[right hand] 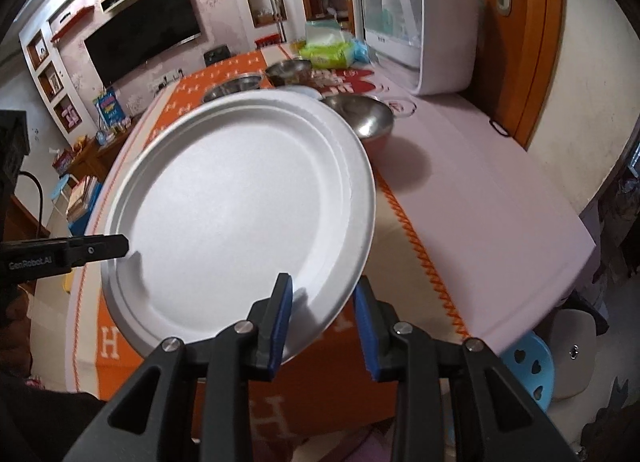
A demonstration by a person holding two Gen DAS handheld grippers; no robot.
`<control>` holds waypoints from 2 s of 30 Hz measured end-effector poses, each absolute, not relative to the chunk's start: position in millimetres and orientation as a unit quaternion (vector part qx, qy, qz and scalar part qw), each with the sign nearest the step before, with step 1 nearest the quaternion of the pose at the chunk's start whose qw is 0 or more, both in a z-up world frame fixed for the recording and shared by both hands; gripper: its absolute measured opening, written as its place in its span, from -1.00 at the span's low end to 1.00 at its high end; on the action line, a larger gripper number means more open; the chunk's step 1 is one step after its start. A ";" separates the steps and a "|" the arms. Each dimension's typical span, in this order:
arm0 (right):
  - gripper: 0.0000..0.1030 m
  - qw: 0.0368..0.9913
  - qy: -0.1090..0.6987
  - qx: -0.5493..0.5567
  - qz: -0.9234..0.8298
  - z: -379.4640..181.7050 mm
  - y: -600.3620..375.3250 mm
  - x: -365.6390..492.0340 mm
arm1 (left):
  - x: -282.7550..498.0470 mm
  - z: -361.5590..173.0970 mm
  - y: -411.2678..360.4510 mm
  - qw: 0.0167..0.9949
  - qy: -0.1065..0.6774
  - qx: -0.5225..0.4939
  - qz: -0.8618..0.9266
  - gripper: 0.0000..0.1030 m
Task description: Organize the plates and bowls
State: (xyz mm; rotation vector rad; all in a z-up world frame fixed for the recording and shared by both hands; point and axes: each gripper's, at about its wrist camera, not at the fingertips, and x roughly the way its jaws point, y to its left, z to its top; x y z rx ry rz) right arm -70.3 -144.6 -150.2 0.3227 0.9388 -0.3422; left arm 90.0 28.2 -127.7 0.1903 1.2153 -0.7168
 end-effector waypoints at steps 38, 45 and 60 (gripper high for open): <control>-0.10 0.787 0.610 0.081 0.033 -233.4 -225.9 -58.6 | 15.7 -214.6 -34.6 0.751 0.645 0.079 -0.122 -0.24; 0.09 0.781 0.616 0.102 0.008 -232.5 -222.6 -58.9 | 16.6 -202.9 -33.9 0.757 0.628 0.108 -0.145 0.05; 0.30 0.796 0.580 0.142 -0.099 -204.0 -214.2 -63.1 | 37.0 -154.1 -1.7 0.763 0.580 0.130 -0.256 0.51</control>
